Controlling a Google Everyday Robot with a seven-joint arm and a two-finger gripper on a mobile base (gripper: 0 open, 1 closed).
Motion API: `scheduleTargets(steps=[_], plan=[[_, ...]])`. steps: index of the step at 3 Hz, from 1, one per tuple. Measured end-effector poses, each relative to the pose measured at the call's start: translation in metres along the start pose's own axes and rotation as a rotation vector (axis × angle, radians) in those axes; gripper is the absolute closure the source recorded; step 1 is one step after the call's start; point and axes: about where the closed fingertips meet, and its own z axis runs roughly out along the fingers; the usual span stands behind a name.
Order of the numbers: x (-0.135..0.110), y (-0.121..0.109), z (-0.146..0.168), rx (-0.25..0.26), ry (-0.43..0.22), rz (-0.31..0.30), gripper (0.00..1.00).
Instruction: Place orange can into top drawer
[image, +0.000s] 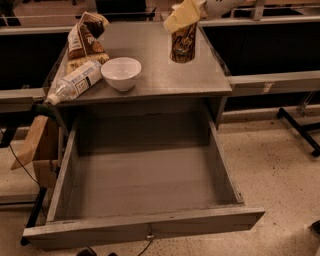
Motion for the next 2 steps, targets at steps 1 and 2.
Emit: scheduleTargets(steps=[1,2], plan=[[0.005,0.022,0.008,-0.034,-0.039,0.015,1.00],[-0.010,0.077,-0.002,-0.063,-0.163,0.084,1.00]])
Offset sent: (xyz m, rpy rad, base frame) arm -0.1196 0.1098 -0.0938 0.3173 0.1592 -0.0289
